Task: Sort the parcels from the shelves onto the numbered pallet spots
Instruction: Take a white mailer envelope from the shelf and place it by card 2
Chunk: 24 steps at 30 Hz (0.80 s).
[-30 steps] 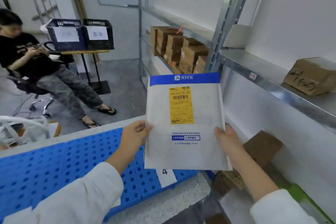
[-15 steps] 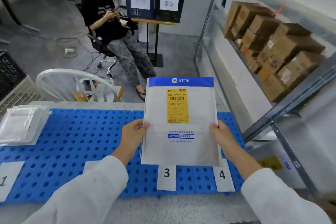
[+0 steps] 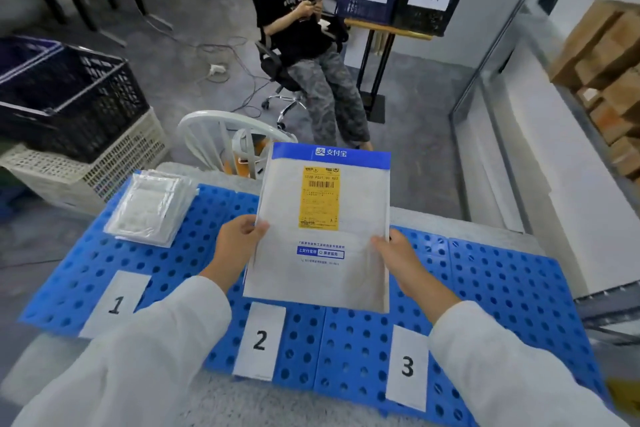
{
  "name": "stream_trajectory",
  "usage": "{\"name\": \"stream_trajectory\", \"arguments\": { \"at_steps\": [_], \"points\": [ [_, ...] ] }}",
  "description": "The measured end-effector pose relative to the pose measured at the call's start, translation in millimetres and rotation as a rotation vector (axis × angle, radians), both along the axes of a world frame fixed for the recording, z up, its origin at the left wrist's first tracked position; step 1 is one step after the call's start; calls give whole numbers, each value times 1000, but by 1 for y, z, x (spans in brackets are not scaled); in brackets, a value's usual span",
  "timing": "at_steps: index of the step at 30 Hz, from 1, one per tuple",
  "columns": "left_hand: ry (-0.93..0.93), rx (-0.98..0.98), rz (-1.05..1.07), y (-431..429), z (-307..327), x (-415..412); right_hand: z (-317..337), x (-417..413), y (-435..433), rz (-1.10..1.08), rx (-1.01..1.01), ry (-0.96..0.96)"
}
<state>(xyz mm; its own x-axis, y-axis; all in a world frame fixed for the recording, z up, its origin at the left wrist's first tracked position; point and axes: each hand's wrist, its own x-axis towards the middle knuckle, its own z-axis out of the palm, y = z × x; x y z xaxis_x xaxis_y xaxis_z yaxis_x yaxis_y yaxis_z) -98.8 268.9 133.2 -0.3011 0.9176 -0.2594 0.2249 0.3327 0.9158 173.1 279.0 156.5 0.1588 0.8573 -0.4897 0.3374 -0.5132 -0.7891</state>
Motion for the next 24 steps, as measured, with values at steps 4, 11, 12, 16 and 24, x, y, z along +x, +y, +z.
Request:
{"name": "stream_trajectory", "arguments": {
  "at_steps": [4, 11, 12, 16, 24],
  "points": [
    [86, -45, -13, 19, -17, -47, -21, -45, 18, 28, -56, -4],
    [170, -151, -54, 42, -49, -91, -57, -86, 38, 121, -147, -5],
    [179, -159, -55, 45, -54, -94, -62, -89, 40, 126, -156, -2],
    [204, -198, -70, 51, -76, -96, -84, -97, 46, 142, -180, -58],
    [235, -250, -86, 59, -104, -94, -118, -108, 50, 155, -196, -170]
  ]
}}
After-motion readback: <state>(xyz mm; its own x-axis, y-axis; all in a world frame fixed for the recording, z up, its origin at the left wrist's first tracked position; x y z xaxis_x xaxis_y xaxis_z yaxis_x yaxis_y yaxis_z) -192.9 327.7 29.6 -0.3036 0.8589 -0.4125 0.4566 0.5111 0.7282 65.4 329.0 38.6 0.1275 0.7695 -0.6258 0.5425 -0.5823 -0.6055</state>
